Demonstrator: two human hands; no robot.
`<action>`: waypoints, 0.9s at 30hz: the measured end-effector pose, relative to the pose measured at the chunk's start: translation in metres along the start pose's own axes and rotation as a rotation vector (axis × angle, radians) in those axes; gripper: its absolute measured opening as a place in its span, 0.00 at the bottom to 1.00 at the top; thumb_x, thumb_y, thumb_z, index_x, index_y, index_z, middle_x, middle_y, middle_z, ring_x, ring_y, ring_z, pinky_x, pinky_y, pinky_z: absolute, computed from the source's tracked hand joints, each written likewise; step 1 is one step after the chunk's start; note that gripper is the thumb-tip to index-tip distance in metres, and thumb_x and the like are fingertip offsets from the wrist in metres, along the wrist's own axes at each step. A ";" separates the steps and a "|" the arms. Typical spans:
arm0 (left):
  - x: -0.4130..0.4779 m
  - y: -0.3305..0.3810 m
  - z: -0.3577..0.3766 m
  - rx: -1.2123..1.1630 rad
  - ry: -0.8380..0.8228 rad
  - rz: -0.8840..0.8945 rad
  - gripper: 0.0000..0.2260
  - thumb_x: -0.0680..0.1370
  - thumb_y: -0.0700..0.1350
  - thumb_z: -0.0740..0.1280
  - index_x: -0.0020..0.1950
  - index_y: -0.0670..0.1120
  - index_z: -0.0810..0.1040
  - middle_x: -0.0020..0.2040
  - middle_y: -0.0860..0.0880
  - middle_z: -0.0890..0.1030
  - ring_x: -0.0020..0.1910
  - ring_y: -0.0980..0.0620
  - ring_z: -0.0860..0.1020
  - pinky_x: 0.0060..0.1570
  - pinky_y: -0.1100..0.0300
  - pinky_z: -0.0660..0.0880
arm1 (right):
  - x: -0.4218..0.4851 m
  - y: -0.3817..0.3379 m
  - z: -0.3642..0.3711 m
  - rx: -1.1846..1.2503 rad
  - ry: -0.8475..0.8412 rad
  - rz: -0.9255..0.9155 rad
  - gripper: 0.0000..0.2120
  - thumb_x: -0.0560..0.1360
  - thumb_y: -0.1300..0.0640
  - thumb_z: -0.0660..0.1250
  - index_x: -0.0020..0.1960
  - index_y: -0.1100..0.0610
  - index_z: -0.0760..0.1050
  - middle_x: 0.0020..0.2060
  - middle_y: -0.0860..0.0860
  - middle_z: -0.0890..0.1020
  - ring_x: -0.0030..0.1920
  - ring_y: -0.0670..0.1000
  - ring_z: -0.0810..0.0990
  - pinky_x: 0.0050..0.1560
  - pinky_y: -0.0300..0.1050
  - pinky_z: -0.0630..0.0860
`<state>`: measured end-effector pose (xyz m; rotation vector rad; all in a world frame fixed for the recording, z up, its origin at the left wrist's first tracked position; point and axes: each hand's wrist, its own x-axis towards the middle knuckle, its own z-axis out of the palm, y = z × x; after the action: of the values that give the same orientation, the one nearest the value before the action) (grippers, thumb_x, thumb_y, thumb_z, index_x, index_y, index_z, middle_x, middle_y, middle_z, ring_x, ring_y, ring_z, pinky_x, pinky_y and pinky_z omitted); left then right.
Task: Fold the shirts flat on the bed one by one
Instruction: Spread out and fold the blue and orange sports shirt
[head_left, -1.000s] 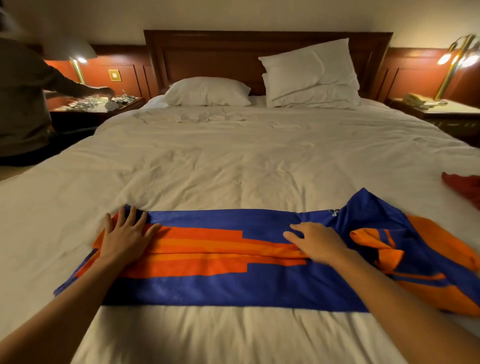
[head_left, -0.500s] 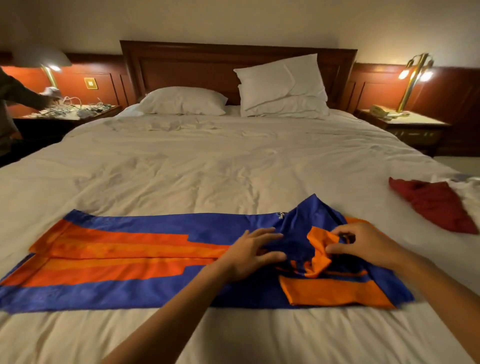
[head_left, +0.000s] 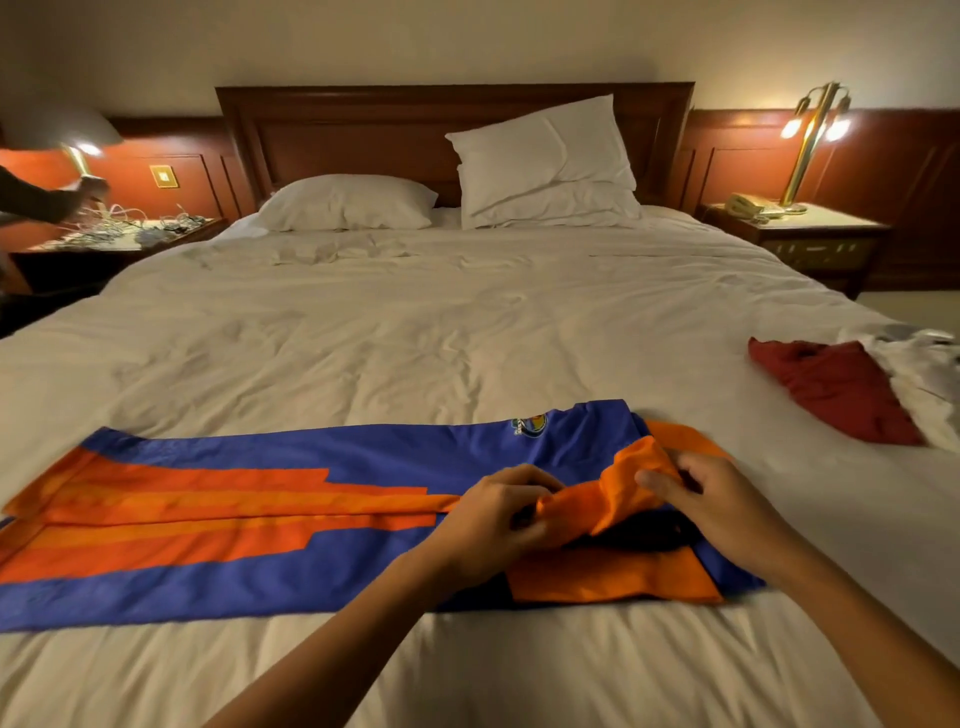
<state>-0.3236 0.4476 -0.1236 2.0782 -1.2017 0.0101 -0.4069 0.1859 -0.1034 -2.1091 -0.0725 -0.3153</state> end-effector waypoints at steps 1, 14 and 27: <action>0.003 -0.003 -0.004 -0.051 0.040 -0.050 0.05 0.79 0.41 0.66 0.44 0.44 0.80 0.54 0.55 0.79 0.46 0.62 0.77 0.45 0.66 0.71 | 0.004 0.002 0.002 0.006 0.034 0.002 0.27 0.72 0.37 0.67 0.47 0.62 0.80 0.42 0.62 0.82 0.44 0.63 0.80 0.46 0.55 0.77; 0.059 -0.057 -0.013 -0.665 0.193 -0.740 0.14 0.76 0.38 0.73 0.59 0.43 0.76 0.52 0.45 0.83 0.52 0.49 0.82 0.52 0.58 0.78 | 0.090 0.055 0.043 -0.049 0.184 0.358 0.22 0.77 0.60 0.71 0.70 0.56 0.71 0.65 0.54 0.75 0.62 0.57 0.76 0.58 0.51 0.74; 0.053 -0.085 -0.006 -0.557 0.082 -0.637 0.31 0.71 0.51 0.79 0.70 0.54 0.67 0.56 0.55 0.81 0.52 0.59 0.81 0.47 0.69 0.77 | 0.082 0.033 0.040 -0.364 0.097 0.222 0.21 0.76 0.45 0.70 0.68 0.43 0.73 0.41 0.48 0.81 0.42 0.50 0.79 0.41 0.47 0.75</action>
<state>-0.2273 0.4365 -0.1503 1.8356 -0.3812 -0.4759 -0.3139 0.1960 -0.1302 -2.4299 0.2950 -0.3138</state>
